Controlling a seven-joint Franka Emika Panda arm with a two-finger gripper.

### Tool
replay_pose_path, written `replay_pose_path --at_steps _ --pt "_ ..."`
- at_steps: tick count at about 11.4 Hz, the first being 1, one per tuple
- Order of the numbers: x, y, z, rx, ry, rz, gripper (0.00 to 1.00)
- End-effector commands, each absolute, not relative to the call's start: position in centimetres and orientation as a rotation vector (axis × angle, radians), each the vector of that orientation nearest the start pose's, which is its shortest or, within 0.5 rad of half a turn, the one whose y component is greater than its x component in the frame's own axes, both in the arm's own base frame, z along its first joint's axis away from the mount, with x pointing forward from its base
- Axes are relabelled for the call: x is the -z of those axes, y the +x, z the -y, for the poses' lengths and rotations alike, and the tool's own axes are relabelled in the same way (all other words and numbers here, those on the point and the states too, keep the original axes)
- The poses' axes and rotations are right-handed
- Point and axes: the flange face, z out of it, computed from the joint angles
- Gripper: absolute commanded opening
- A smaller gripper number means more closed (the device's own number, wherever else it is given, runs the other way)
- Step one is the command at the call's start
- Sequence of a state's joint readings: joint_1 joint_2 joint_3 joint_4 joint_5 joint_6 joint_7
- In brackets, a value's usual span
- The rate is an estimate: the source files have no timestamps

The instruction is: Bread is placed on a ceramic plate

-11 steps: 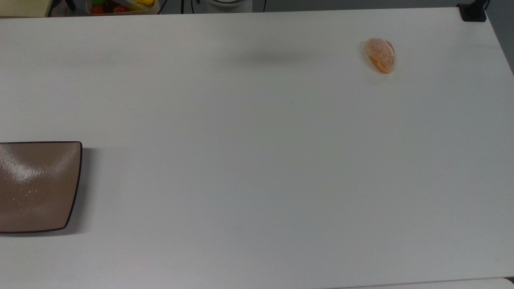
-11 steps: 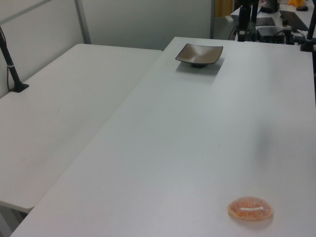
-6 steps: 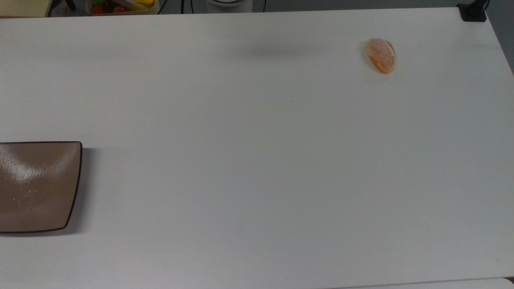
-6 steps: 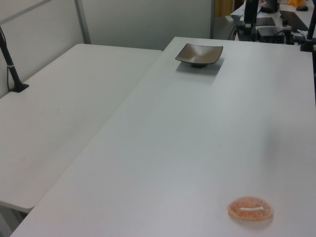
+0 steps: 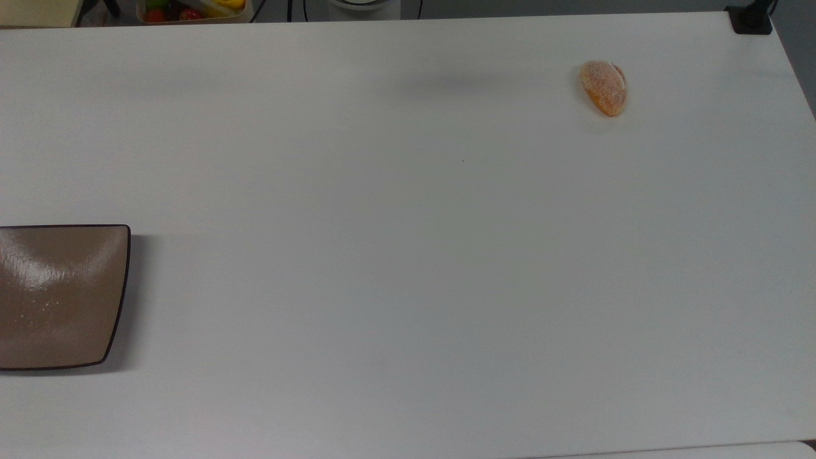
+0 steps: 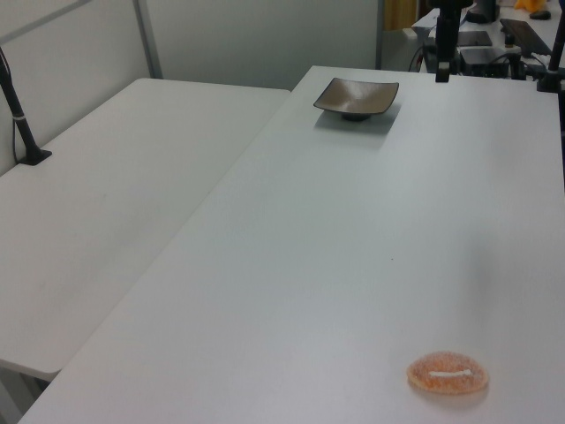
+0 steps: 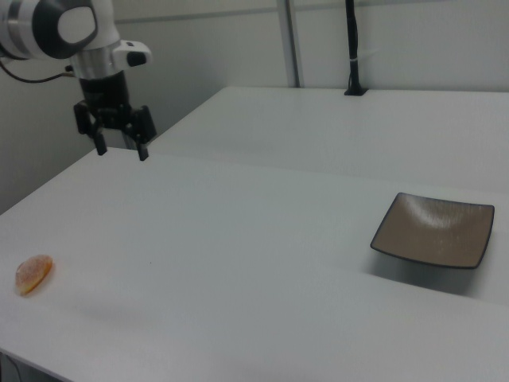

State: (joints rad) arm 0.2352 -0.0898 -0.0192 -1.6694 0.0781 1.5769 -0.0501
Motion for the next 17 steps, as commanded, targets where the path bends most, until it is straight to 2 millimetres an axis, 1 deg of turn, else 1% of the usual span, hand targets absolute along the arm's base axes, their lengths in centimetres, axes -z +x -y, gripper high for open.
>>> replay_pose_path --at_steps 1,3,4,5,6,7,8,9,10,12,14,15,16,17 --pt "-62.0 48.8 -19.5 -0.015 -3.006 0.543 1.00" --pt "-60.4 47.1 -25.5 -0.067 -3.002 0.597 1.00" --pt "-59.3 45.9 -29.5 -0.067 -2.999 0.616 1.00" --pt "-58.3 45.0 -32.3 -0.074 -3.007 0.591 1.00" --pt "-57.5 44.3 -34.2 -0.081 -3.017 0.558 1.00" --pt "-56.4 43.5 -36.4 -0.078 -3.014 0.572 1.00" --pt "-55.0 43.1 -38.4 -0.080 -3.023 0.549 1.00" --pt "-53.0 43.0 -39.9 -0.101 -3.037 0.521 1.00" --pt "-51.1 42.9 -41.5 -0.108 -3.039 0.531 1.00" --pt "-47.1 42.3 -44.0 -0.111 -3.042 0.557 1.00" --pt "-43.9 41.1 -45.3 -0.097 -3.027 0.589 1.00" --pt "-42.6 40.5 -45.8 -0.077 -3.016 0.585 1.00" --pt "-40.8 40.0 -46.6 -0.079 -3.024 0.549 1.00" --pt "-39.3 39.3 -47.2 -0.065 -3.033 0.548 1.00"
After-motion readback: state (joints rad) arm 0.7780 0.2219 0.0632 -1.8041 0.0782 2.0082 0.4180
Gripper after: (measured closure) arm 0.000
